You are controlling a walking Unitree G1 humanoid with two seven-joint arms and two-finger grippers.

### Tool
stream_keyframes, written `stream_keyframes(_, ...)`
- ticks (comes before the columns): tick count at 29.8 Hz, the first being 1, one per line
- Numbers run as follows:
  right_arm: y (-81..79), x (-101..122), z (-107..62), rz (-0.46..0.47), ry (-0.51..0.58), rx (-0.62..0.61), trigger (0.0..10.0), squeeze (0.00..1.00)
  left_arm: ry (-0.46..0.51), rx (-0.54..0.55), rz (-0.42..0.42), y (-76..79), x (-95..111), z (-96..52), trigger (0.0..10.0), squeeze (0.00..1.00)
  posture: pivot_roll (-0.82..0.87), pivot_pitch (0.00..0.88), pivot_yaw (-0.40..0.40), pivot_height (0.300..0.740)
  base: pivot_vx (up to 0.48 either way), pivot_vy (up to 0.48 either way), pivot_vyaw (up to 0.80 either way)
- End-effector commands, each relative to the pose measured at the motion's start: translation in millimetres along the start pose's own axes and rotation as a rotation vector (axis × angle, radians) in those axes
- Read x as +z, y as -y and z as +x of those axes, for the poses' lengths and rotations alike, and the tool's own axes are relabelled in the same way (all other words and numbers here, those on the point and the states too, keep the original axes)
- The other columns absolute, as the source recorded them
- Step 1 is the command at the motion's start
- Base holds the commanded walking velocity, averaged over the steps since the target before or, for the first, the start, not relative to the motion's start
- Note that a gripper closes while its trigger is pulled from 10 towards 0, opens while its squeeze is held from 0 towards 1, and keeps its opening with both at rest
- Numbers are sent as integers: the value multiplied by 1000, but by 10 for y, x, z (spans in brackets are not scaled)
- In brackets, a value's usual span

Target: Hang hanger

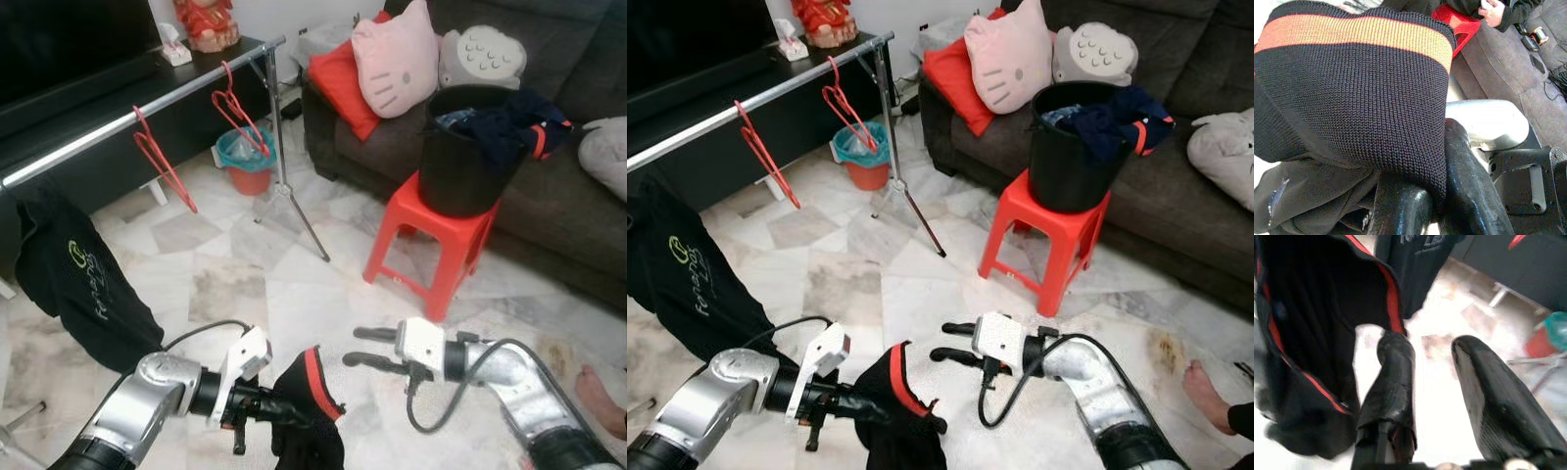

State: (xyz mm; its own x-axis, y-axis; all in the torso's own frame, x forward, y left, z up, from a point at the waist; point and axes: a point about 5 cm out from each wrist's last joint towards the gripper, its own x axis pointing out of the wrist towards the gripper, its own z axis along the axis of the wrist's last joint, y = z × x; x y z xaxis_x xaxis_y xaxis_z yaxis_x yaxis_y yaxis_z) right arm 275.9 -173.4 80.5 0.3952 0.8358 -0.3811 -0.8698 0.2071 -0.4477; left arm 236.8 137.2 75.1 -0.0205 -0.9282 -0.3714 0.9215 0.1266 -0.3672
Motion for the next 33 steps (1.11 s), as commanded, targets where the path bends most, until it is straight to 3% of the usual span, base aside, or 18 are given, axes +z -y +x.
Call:
stream_keyframes(1, -50, 60, 11, -44, 27, 23, 10000, 0, -20, -13, 14, 7, -17, -15, 10000, 0, 9, 34, 48, 740, 0, 0, 0)
stream_keyframes(5, -100, 61, 7, -105, 20, 25, 10000, 0, -20, -20, 20, -5, 5, -2, 10000, 0, 3, 26, 49, 740, 0, 0, 0)
stream_keyframes(11, 60, 160, 114, -222, 61, -144, 10000, 0, -17, -24, 25, -5, 20, 15, 10000, 0, 7, 18, 54, 740, 0, 0, 0)
stream_keyframes(14, 43, 195, 156, -277, 64, -118, 10000, 0, -15, -21, 26, -9, 29, 6, 10000, 0, 14, 25, 52, 740, 0, 0, 0)
stream_keyframes(19, 47, 194, 179, -292, 60, -112, 10000, 0, -14, -18, 26, -13, 35, -3, 10000, 0, 19, 32, 52, 740, 0, 0, 0)
stream_keyframes(29, -75, 219, 284, -161, 123, -7, 10000, 0, -5, -11, 27, -18, 51, -3, 10000, 0, 21, 41, 50, 740, 0, 0, 0)
stream_keyframes(33, 147, 167, 248, -26, 118, -207, 10000, 0, 4, 13, 22, -40, 36, 10, 10000, 0, 21, 43, 48, 740, 0, 0, 0)
